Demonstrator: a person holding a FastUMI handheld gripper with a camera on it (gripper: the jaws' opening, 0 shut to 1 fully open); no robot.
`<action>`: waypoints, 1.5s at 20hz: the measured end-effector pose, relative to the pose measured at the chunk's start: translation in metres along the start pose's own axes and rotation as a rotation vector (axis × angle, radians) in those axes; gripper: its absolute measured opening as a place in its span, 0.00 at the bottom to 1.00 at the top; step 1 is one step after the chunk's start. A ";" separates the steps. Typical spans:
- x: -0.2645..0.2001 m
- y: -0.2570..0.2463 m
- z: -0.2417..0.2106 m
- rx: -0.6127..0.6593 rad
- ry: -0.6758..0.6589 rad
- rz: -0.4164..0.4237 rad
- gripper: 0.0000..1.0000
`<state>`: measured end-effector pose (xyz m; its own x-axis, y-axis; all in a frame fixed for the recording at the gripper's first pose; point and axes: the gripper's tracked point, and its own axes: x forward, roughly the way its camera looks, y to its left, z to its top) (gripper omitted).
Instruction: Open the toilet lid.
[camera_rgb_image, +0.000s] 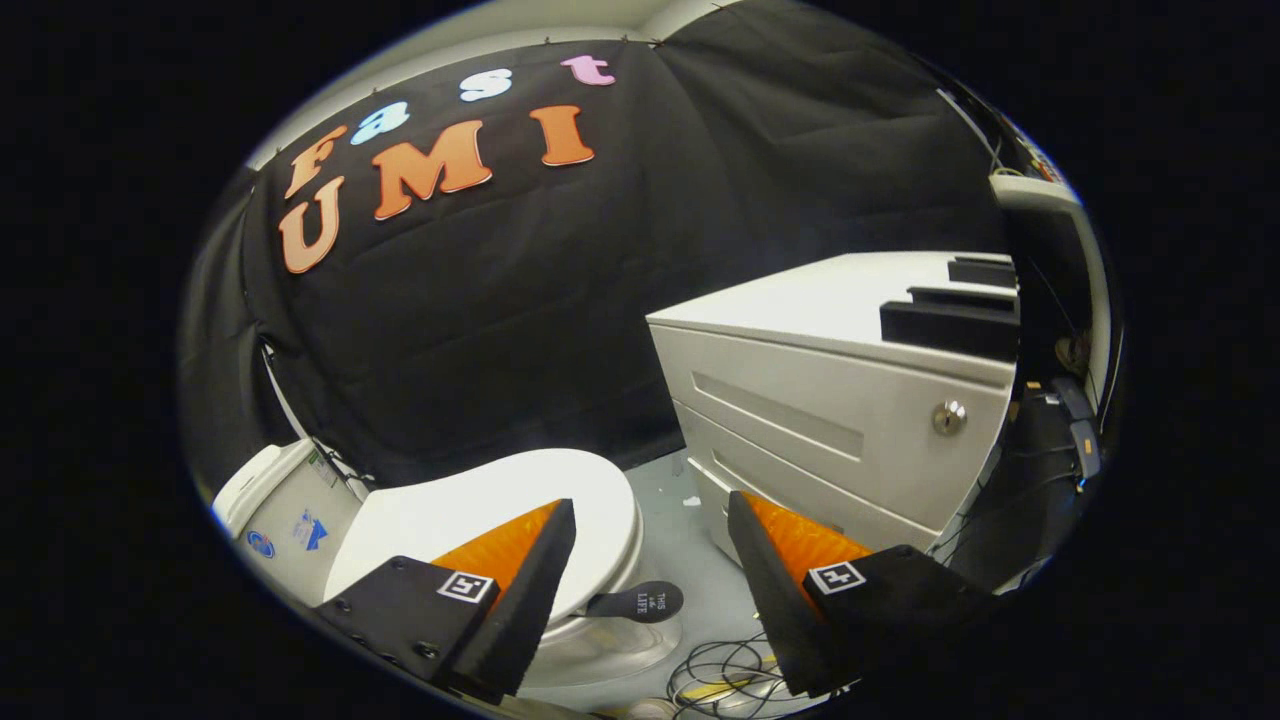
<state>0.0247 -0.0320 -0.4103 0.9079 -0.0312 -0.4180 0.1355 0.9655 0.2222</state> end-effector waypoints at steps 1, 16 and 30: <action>0.004 -0.005 -0.006 0.026 0.008 -0.005 0.98; 0.007 -0.010 -0.103 0.563 0.249 0.057 0.96; 0.024 0.010 -0.119 0.849 0.313 0.119 0.45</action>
<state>0.0010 0.0080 -0.5225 0.8022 0.2479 -0.5431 0.4064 0.4395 0.8010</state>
